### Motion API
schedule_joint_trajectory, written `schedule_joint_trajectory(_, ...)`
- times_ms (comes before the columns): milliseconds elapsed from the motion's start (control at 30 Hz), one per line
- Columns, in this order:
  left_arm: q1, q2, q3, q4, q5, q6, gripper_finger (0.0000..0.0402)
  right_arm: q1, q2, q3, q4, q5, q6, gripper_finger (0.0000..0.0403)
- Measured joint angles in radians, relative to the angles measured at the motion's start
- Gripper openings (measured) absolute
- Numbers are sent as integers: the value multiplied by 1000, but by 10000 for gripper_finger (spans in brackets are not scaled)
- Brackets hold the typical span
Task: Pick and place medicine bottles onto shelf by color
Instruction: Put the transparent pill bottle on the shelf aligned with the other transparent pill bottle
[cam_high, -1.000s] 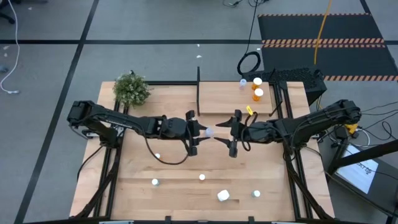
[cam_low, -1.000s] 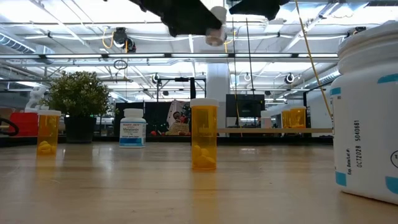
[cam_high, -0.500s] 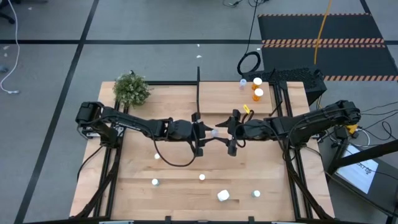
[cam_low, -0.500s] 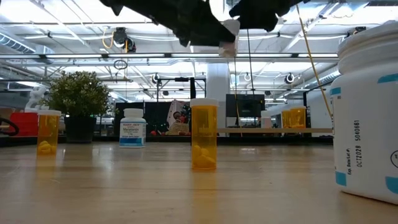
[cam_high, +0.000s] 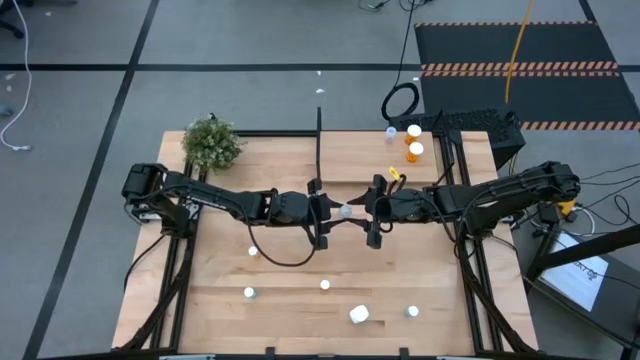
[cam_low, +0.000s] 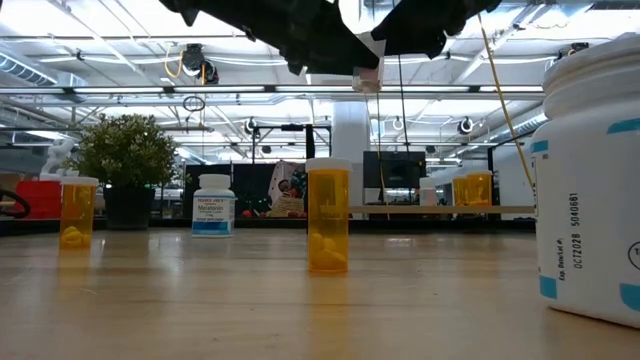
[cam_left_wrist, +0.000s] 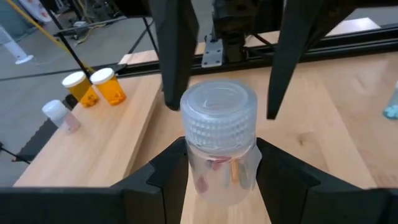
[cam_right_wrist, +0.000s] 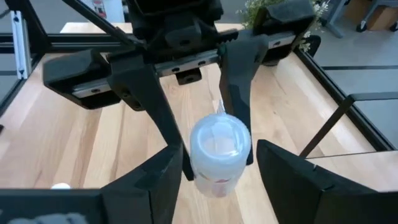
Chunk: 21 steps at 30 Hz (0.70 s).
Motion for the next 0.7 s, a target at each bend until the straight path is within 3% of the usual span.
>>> schedule_joint_trajectory(700, 0, 68, -3, 92, -3, 4, 168, -5, 0, 0, -3, -1, -25, 171)
